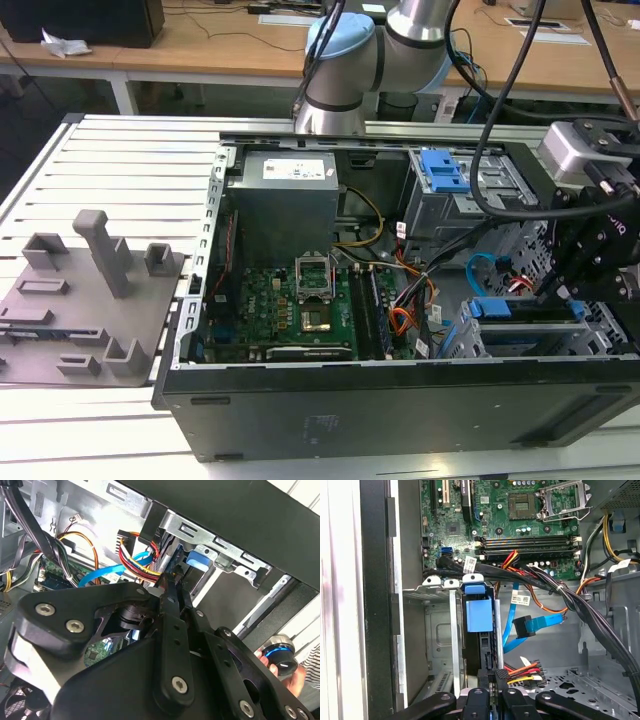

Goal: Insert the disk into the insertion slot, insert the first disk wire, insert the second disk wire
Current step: 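Insert the first disk wire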

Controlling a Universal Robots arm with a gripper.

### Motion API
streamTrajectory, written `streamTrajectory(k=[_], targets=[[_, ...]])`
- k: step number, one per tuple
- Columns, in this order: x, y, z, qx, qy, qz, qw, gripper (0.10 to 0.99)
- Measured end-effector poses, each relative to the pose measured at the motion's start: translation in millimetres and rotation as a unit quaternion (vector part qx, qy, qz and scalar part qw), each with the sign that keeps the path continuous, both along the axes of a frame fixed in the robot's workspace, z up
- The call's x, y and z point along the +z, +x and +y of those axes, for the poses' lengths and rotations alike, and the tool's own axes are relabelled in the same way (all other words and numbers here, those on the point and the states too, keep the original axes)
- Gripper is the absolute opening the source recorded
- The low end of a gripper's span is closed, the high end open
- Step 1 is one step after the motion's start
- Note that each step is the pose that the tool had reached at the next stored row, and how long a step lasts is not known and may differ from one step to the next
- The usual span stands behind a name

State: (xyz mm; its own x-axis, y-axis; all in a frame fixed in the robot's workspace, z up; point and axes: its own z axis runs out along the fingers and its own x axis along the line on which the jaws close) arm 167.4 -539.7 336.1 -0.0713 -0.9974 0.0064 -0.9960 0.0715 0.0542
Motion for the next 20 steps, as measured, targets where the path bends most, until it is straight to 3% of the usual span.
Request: streamTrajectory(k=[4,5,9,13,15,16,20], targets=[[-1.4,0.0,0.1,0.0,0.0015,0.0,1.0,0.173],[-0.2,0.0,0.0,0.0,0.0001,0.0,1.0,0.239],[0.8,0.0,0.0,0.0,0.0,0.0,1.0,0.239],[18.0,0.0,0.0,0.0,0.0001,0.0,1.0,0.239],[34.9,0.0,0.0,0.0,0.0,0.0,1.0,0.239],[39.1,0.0,0.0,0.0,0.0002,0.0,1.0,0.239],[41.7,0.0,0.0,0.0,0.0002,0.0,1.0,0.239]])
